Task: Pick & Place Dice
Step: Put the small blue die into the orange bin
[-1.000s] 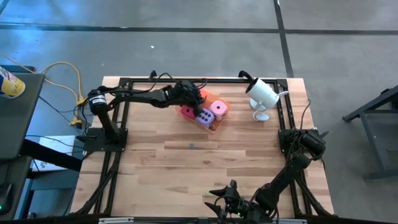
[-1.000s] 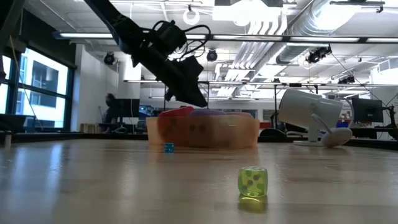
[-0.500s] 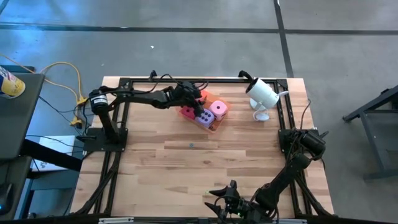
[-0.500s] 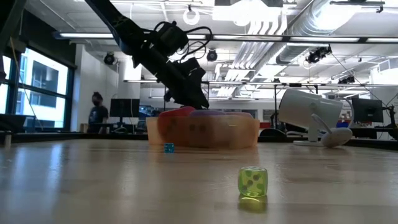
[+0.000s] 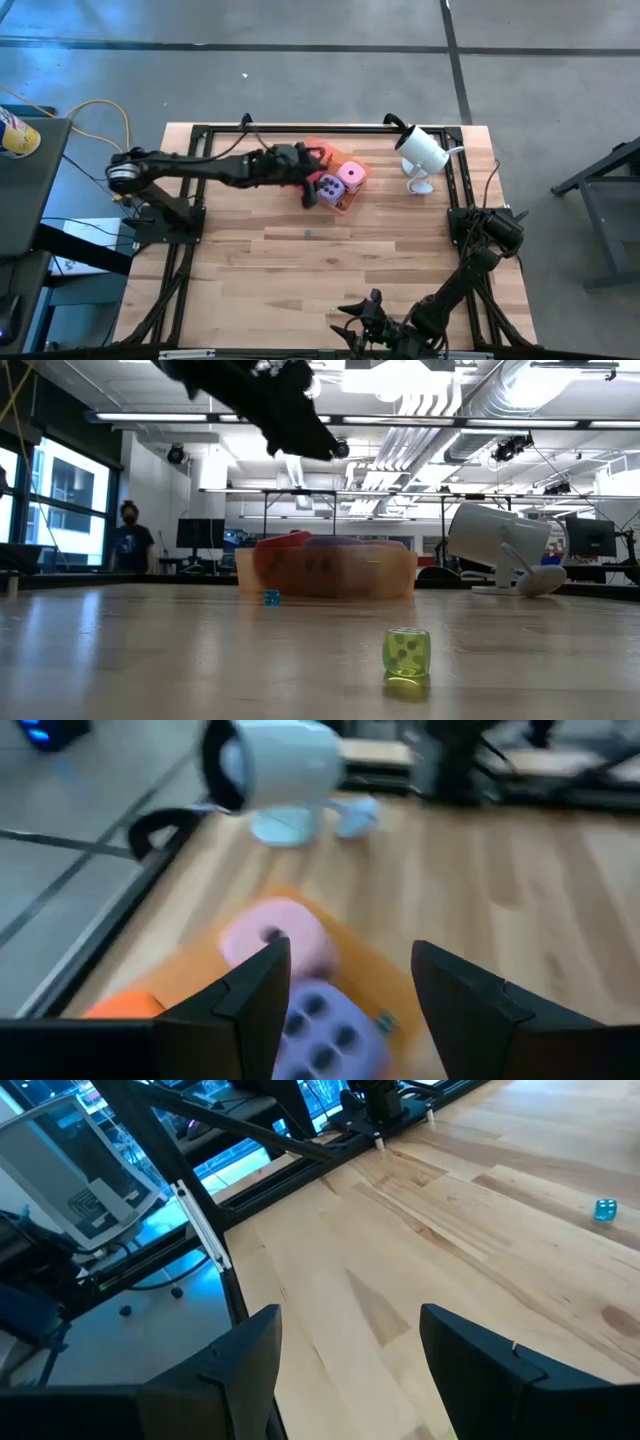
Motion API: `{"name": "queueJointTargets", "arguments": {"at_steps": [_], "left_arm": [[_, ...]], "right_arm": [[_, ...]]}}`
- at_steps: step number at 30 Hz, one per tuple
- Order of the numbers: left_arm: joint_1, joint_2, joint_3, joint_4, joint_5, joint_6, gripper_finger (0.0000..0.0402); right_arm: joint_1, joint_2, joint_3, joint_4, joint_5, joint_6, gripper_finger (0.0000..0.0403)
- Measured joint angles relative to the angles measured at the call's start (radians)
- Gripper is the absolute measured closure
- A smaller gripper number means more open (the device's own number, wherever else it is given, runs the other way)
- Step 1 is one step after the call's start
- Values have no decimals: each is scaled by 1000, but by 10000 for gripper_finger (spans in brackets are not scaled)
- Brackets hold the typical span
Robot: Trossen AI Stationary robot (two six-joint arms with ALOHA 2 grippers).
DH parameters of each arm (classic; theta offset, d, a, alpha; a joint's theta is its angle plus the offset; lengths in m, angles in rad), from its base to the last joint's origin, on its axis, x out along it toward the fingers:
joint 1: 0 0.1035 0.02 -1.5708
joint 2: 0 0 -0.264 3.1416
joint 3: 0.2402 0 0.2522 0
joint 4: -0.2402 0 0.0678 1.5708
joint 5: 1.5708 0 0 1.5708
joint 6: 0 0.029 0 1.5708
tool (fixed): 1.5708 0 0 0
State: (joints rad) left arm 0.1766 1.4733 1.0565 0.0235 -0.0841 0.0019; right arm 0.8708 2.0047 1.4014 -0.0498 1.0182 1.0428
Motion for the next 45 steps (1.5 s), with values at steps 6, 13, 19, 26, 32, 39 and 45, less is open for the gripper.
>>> {"name": "queueJointTargets", "arguments": {"at_steps": [6, 13, 19, 26, 32, 39, 45], "left_arm": [[-91, -71, 0, -240, 0, 35, 199], [-132, -51, -2, -510, 0, -27, 199], [-166, -63, 0, -539, -11, -26, 199], [-243, -120, 0, -546, 0, -71, 199], [-341, -247, 0, -574, 0, -44, 199], [-430, -329, 0, -732, 3, -96, 199], [-477, -315, 0, -819, 78, -155, 199]], "right_arm": [[9, 1, 0, -2, 0, 0, 176], [22, 24, 0, 27, -9, 26, 176], [32, 30, -1, 25, 4, 30, 176], [25, 30, -1, -4, -21, 26, 176], [10, 30, -1, -10, -41, 29, 176], [5, 30, -1, 10, -94, 33, 176], [11, 30, -1, 31, -94, 32, 176]]}}
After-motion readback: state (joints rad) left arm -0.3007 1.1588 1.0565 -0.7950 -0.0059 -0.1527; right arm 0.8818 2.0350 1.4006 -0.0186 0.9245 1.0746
